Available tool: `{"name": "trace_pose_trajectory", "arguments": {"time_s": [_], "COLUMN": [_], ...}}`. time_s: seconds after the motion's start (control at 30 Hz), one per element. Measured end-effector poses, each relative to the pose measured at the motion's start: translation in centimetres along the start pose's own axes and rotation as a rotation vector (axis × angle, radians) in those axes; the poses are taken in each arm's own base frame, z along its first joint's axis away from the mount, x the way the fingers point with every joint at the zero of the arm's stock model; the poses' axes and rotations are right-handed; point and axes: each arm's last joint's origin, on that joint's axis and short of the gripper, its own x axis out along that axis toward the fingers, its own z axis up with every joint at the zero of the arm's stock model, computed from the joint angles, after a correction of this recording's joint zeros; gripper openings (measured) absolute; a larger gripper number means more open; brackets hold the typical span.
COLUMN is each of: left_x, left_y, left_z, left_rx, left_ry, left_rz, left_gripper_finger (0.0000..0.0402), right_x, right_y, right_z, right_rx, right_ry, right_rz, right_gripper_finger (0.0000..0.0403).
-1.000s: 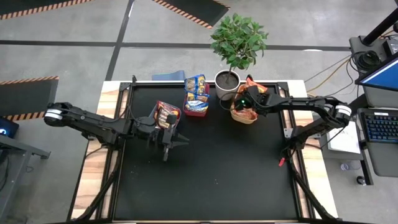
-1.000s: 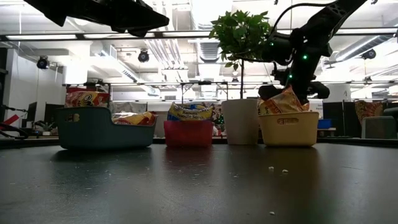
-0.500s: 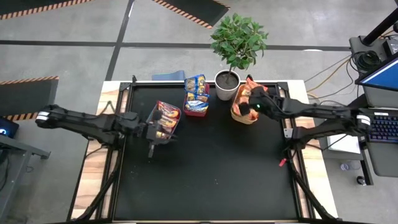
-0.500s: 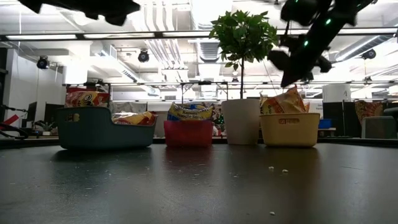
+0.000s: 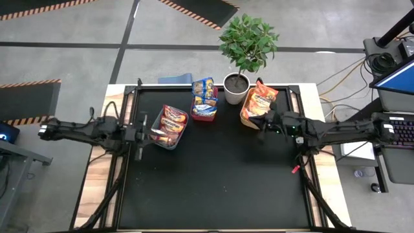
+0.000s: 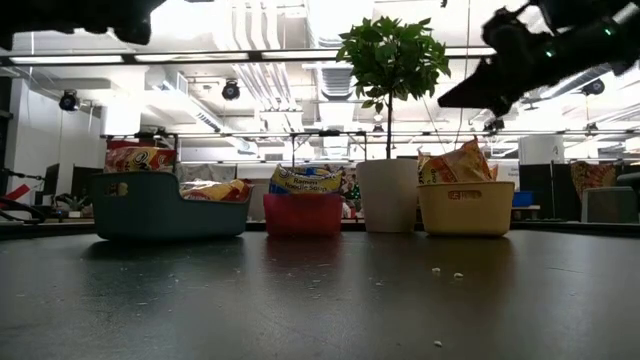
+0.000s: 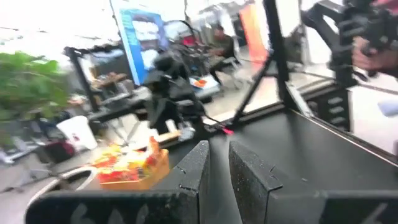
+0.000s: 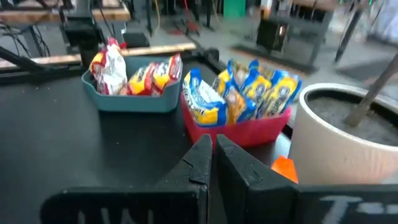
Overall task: Sort Maruchan noodles
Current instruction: Return to Home Position
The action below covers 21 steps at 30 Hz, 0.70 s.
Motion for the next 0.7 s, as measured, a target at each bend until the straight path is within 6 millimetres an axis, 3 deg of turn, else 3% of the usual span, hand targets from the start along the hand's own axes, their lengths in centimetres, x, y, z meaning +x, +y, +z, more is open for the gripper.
{"name": "trace_pose_trajectory", "arguments": {"time_s": [0.33, 0.7], "left_x": [-2.9, -3.5], "left_y": [-0.2, -0.7], "left_z": [-2.4, -4.6], "left_rx": [-0.011, -0.091], "left_ry": [-0.07, -0.07], "left_rz": [0.203, 0.279], "left_gripper_finger": [0.0045, 0.0045], "right_x": [-2.5, -5.6], "right_y": [-0.5, -1.0], "right_z": [-3.4, -4.3], "right_rx": [-0.017, -0.039], "right_ry": [-0.129, -0.38], "right_rz": [0.07, 0.146], "right_gripper_finger": [0.0012, 0.0012]}}
